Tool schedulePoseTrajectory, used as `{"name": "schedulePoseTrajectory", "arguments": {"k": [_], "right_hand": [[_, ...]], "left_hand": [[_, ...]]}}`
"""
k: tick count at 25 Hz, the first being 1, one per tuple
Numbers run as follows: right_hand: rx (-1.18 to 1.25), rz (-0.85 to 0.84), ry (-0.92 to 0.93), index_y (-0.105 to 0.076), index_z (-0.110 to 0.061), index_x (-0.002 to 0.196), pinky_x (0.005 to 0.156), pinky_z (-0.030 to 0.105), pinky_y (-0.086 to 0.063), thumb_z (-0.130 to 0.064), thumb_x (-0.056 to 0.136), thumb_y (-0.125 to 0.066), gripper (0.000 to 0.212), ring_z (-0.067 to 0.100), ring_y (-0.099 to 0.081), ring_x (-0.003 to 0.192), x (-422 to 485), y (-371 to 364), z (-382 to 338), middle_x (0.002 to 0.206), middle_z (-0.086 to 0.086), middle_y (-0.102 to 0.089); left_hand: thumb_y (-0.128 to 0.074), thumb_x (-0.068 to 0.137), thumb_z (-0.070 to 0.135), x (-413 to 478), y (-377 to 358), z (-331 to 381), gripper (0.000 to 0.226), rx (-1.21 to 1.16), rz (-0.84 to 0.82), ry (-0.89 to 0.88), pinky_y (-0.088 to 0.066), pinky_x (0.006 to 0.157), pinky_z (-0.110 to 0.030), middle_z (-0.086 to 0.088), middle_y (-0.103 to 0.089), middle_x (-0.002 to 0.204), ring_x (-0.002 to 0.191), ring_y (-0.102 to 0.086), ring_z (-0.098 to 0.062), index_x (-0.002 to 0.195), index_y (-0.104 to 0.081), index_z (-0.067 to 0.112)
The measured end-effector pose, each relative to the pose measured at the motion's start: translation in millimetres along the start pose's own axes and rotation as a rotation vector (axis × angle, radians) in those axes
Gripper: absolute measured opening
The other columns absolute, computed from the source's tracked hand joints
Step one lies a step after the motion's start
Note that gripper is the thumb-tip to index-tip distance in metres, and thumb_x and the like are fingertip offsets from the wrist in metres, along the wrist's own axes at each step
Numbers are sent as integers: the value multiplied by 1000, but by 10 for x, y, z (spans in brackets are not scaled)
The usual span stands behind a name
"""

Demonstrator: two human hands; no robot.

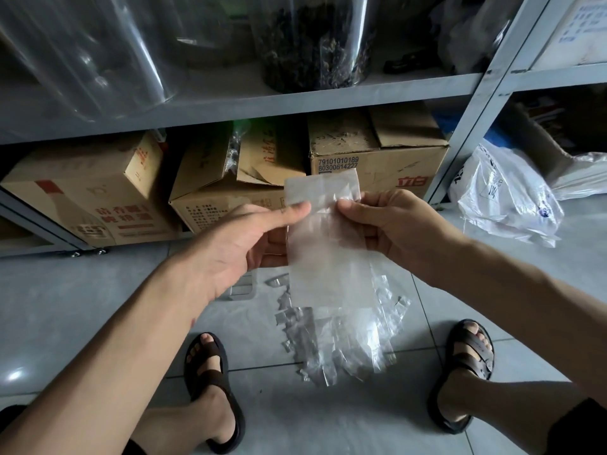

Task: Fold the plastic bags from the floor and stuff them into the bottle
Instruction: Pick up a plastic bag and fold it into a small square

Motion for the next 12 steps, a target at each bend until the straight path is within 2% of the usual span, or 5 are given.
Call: {"name": "schedulePoseTrajectory", "arguments": {"k": [3, 5, 8, 12], "right_hand": [[10, 26, 14, -69, 5, 99, 73, 27, -61, -14, 87, -63, 23, 14, -70, 70, 6, 15, -16, 86, 11, -73], [2, 39, 22, -70, 4, 100, 76, 28, -61, -13, 92, -61, 20, 15, -72, 73, -2, 43, -30, 88, 11, -73], [-112, -22, 25, -73, -2, 99, 76, 32, -61, -14, 92, -62, 18, 21, -74, 83, -29, 50, -38, 95, 15, -75], [-267, -9, 36, -73, 1, 97, 64, 25, -57, -8, 88, -67, 14, 18, -71, 69, -53, 75, -39, 86, 14, -75]], "left_hand": [[-77, 72, 15, -9, -27, -20, 27, 90, 43, -14, -62, 62, -27, -9, -78, 85, 72, -74, -15, 94, -68, 2], [-74, 77, 11, -1, -57, -17, 20, 118, 18, -37, -61, 59, -26, -14, -77, 90, 71, -74, -17, 95, -73, 2], [-71, 86, 7, 11, 8, 45, 11, 160, 91, -134, -59, 54, -25, -14, -77, 87, 67, -73, -17, 95, -75, 4], [-71, 86, 7, 0, 54, 117, 3, 200, 146, -223, -56, 51, -23, -5, -74, 71, 59, -69, -13, 85, -74, 7]]}}
Point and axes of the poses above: each hand's wrist, its own x-axis towards the middle knuckle, its own y-axis out of the back of the hand, z = x × y, the point moved 6 cm from there along x, towards the middle knuckle
